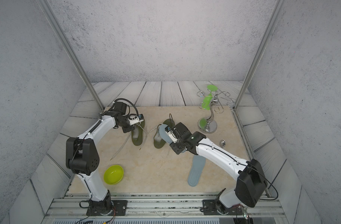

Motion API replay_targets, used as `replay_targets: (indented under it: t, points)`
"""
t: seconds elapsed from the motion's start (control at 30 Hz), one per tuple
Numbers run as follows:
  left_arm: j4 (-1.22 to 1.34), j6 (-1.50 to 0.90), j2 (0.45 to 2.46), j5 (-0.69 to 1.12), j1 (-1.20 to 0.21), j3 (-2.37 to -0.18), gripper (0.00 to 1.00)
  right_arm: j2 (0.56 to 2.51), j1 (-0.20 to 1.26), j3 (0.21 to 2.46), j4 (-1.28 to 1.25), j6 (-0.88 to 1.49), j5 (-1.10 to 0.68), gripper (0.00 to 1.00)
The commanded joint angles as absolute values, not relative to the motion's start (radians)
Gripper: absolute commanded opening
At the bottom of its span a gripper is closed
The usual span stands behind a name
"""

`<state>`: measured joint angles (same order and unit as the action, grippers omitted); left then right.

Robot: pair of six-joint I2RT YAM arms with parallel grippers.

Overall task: Insert the insole into the shoe
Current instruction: Pick up the shoe at the center of the board.

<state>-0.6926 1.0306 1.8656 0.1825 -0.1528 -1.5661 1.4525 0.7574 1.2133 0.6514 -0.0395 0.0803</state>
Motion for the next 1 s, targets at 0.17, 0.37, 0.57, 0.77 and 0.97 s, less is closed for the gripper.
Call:
replay_targets:
  t: [0.17,0.37,0.57,0.77,0.97]
  points:
    - [-0.696,1.159,1.881,0.299,-0.099,-1.605,0.32,1.391,0.744,1.203,0.636,-0.068,0.069,0.53]
    - [-0.56,1.172,1.86,0.292,-0.101,-1.517,0.32,1.39,0.734,1.192,0.63,-0.078,0.061,0.53]
    - [-0.544,1.183,1.87,0.282,-0.102,-1.505,0.32,1.39,0.727,1.184,0.623,-0.077,0.058,0.53]
    - [-0.496,1.18,1.88,0.284,-0.105,-1.471,0.33,1.39,0.722,1.187,0.627,-0.083,0.057,0.53]
    - [-0.451,1.163,1.896,0.276,-0.113,-1.46,0.33,1.394,0.718,1.187,0.629,-0.083,0.055,0.53]
